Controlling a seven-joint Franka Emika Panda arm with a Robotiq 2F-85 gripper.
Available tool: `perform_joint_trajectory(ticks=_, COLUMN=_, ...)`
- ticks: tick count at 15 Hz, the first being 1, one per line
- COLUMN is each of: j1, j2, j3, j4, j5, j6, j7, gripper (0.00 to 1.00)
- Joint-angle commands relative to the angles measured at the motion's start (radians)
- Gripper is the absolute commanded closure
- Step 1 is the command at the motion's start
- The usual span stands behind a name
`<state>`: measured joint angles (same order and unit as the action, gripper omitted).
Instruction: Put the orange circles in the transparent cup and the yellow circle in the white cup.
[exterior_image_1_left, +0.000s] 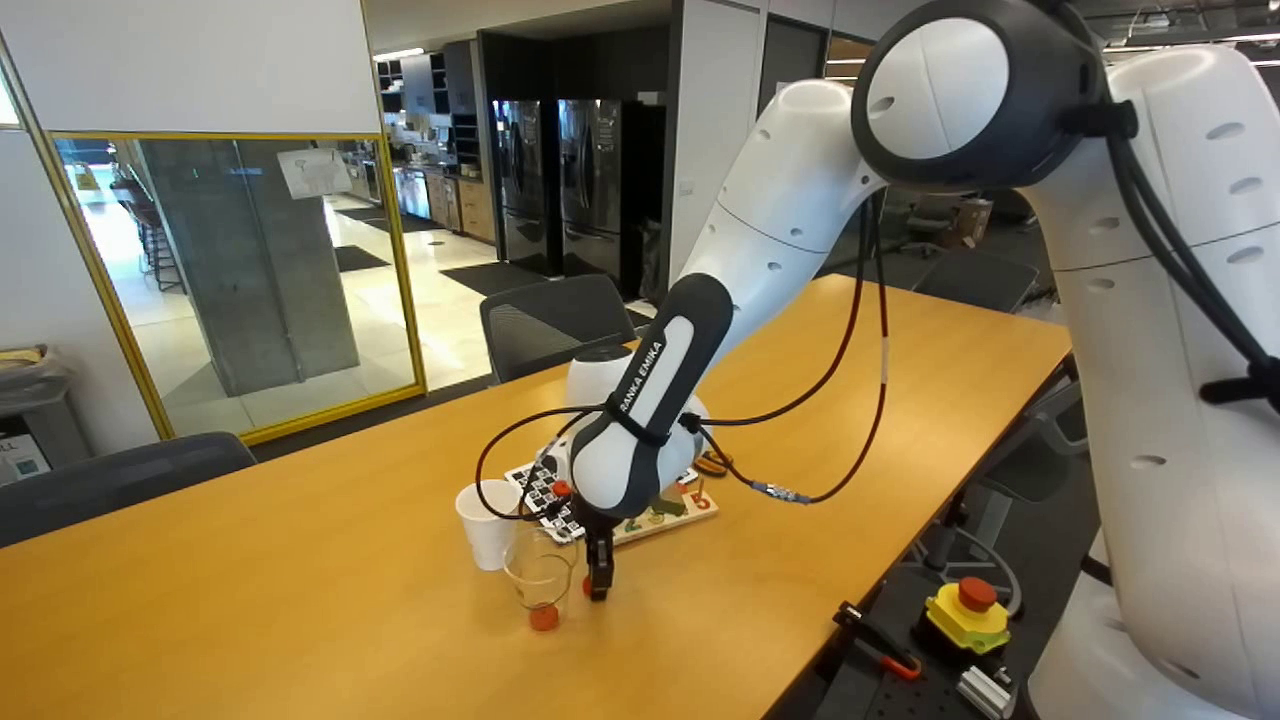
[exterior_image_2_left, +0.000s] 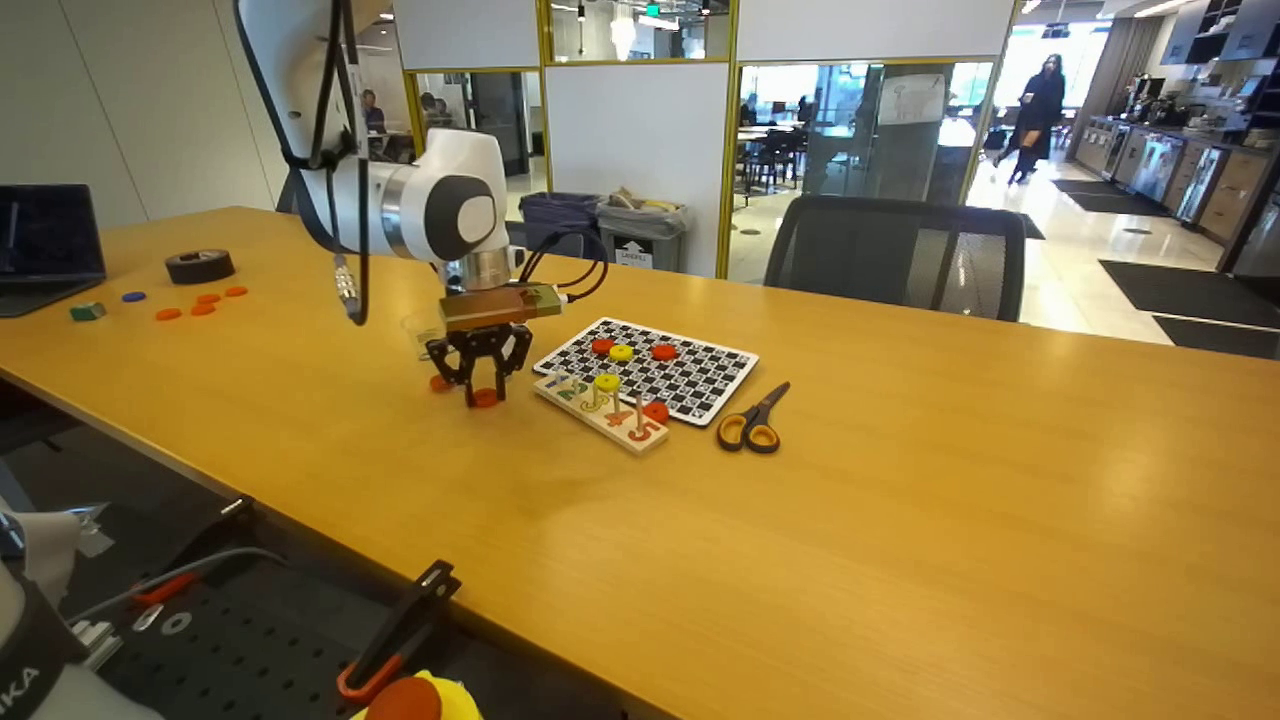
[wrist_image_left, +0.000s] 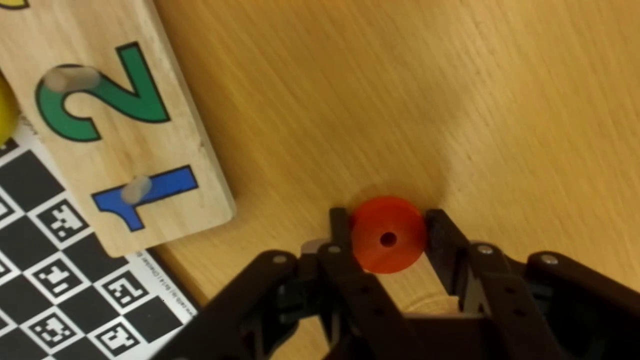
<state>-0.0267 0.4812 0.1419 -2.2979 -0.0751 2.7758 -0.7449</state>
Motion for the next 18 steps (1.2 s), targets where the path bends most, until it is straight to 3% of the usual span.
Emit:
perform_joint_trajectory(ticks=1, j1=0.035, j2=-0.062, j3=-0.033, j4=-0.019, j5=-0.048, j6=-0.046, j7=0.116, gripper=0.83)
perform_joint_trajectory(ticks=5, j1=0.124, j2=-0.173, j3=-0.112, j4=-0.032, j5=-0.197, j6=-0.179, j7=0.329, gripper=0.83)
perform_joint_trajectory(ticks=10, j1=0.15, j2=-0.277, j3=-0.083, j4=-0.006, j5=-0.279, j6=-0.309, j7=0.447, gripper=0.83)
perform_joint_trajectory(ticks=18, j1=0.129, j2=-0.297, j3=0.001, j4=0.029, j5=-0.114, j6=-0.278, j7=0.348, gripper=0.83)
